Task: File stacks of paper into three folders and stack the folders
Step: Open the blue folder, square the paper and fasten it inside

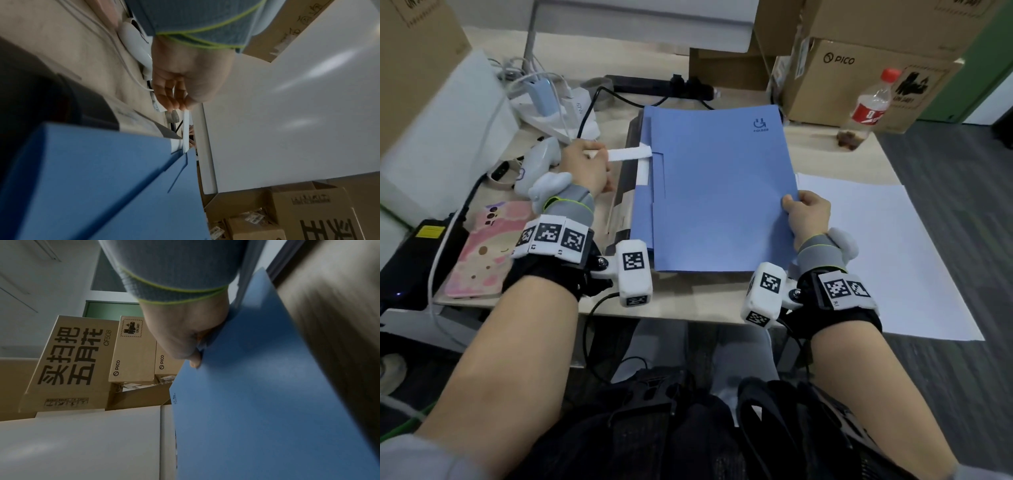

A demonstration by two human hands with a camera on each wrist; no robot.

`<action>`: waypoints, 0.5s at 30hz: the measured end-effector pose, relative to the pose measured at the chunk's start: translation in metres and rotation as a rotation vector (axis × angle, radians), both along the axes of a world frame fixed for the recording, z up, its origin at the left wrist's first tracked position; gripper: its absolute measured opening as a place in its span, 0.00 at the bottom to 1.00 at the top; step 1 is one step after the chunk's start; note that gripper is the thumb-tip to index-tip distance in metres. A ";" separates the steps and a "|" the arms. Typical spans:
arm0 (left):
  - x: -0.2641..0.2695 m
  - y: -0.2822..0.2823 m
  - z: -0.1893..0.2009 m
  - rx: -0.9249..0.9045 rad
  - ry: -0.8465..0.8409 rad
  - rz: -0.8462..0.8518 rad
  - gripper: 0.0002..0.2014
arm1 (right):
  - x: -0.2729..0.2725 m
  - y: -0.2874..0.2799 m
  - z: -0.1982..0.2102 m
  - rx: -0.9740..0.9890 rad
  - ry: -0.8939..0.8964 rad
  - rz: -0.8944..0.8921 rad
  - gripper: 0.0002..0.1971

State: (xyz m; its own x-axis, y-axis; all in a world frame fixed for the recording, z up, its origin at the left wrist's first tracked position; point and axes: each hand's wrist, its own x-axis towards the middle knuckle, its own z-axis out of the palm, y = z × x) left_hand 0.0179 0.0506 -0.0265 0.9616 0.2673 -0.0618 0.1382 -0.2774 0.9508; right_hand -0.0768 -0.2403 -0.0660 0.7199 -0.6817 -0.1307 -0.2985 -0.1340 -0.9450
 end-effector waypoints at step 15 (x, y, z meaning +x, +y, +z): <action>-0.023 -0.035 0.035 0.218 -0.201 -0.239 0.21 | -0.003 0.004 0.019 -0.167 0.153 0.094 0.14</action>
State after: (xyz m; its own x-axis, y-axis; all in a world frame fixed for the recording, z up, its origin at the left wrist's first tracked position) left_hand -0.0055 0.0158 0.0085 0.9856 0.0203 0.1681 -0.1381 -0.4784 0.8672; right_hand -0.0802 -0.2360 -0.0470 0.7617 -0.6338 -0.1345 -0.4155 -0.3186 -0.8520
